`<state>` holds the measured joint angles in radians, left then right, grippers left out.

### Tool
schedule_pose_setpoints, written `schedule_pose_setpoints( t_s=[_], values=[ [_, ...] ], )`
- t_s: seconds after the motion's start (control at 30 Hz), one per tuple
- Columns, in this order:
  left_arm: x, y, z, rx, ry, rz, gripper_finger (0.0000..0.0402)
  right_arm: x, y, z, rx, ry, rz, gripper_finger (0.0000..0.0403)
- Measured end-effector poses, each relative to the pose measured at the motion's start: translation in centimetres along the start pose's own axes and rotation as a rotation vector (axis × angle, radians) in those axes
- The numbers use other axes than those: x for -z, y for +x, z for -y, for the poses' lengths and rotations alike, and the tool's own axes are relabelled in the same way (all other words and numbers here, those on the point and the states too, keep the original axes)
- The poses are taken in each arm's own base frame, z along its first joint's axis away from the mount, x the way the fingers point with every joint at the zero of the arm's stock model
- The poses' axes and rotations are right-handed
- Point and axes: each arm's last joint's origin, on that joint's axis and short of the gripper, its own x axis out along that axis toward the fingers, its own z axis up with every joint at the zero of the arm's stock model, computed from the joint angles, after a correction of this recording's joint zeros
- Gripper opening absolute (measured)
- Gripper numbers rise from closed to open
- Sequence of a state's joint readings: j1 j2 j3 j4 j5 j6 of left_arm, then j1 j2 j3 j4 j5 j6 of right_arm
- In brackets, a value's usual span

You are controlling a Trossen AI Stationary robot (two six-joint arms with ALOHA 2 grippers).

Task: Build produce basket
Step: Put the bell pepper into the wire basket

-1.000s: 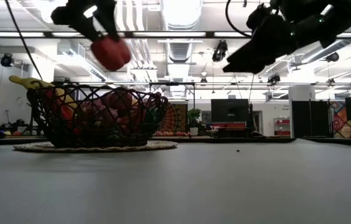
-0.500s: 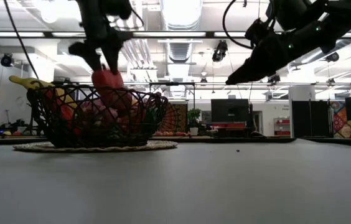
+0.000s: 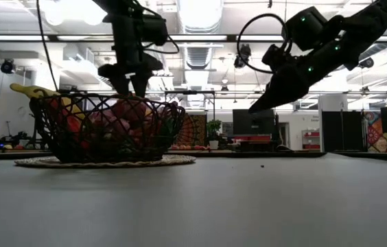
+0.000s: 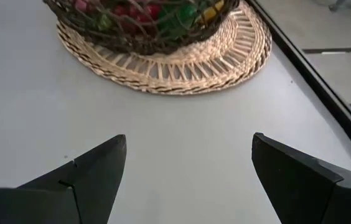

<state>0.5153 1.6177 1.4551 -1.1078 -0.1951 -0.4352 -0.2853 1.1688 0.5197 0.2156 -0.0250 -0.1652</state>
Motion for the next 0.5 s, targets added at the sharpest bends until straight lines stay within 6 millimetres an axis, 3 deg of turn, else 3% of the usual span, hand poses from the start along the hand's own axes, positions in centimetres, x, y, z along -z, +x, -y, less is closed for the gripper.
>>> schedule_pose_setpoints(
  t_s=[0.5],
  values=[
    [-0.47, 1.13, 0.21, -0.007, 0.022, -0.027, 0.0224, -0.08, 0.76, 0.0, -0.006, 0.015, -0.015, 0.0328]
  ],
)
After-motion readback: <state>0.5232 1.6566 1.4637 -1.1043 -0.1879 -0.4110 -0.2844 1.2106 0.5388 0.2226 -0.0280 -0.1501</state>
